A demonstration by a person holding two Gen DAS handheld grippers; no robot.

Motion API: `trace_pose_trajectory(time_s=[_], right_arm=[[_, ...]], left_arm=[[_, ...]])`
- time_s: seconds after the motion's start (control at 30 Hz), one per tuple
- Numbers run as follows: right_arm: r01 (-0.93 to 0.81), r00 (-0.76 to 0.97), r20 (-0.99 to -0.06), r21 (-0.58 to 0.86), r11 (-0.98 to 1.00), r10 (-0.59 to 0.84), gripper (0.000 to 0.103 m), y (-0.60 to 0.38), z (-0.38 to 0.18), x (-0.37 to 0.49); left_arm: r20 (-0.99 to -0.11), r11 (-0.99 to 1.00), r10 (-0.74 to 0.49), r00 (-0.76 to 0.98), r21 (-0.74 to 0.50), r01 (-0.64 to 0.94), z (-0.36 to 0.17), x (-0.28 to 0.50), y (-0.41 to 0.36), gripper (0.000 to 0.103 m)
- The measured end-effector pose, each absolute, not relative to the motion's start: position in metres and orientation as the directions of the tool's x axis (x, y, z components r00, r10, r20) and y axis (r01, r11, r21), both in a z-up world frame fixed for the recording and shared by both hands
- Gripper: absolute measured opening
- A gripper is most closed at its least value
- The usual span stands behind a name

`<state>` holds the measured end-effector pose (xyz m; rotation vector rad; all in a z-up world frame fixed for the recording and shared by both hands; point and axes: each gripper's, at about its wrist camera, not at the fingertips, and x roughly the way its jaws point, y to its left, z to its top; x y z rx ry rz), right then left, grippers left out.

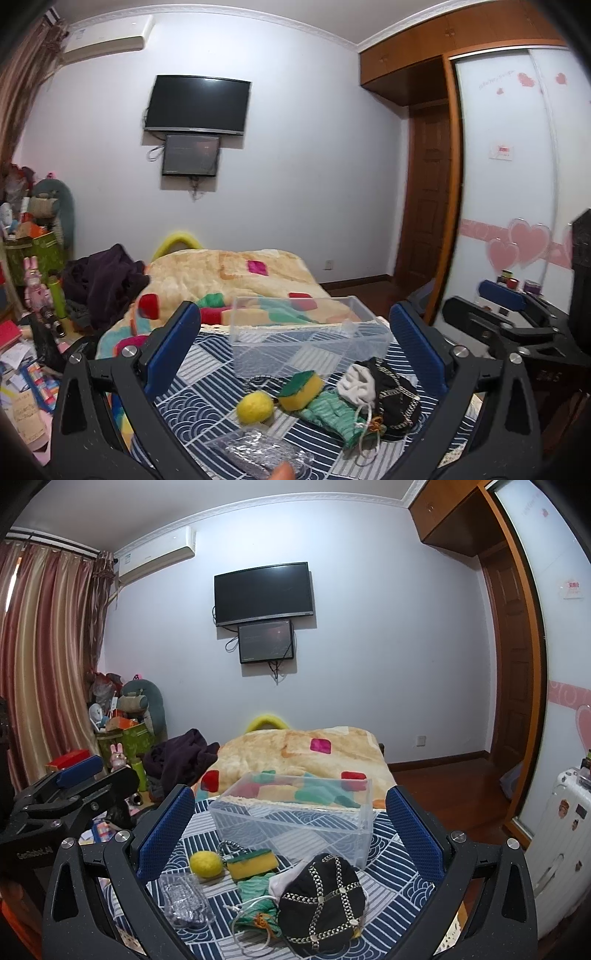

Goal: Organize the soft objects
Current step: 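Grasp the clear bag with the left tool while the right tool grasps the black chain cap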

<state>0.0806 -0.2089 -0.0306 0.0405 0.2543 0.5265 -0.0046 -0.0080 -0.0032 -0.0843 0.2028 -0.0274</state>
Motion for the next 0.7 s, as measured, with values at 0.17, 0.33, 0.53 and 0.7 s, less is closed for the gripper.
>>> trace_pose_trajectory(time_s=[0.17, 0.33, 0.53, 0.7], right_arm=[[-0.499, 0.808, -0.288, 0.13, 0.857, 0.514, 0.103, -0.206, -0.047, 0.088], [-0.499, 0.752, -0.436, 0.112, 0.859, 0.494, 0.103, -0.202, -0.084, 0.1], [-0.442, 0.715, -0.546, 0.131, 0.887, 0.437, 0.101, -0.215, -0.116, 0.117], [-0.424, 0.67, -0.58, 0.213, 0.881, 0.463, 0.088, -0.226, -0.124, 0.129]], left_arm=[[-0.264, 0.998, -0.044, 0.963, -0.065, 0.028, -0.025, 0.0, -0.009, 0.103], [-0.377, 1.0, -0.007, 0.926, -0.028, -0.004, -0.058, 0.01, 0.001, 0.103], [-0.506, 0.997, -0.021, 0.862, -0.07, -0.017, -0.097, 0.021, 0.018, 0.102], [-0.577, 0.997, -0.028, 0.816, -0.079, -0.021, -0.126, 0.026, 0.02, 0.097]])
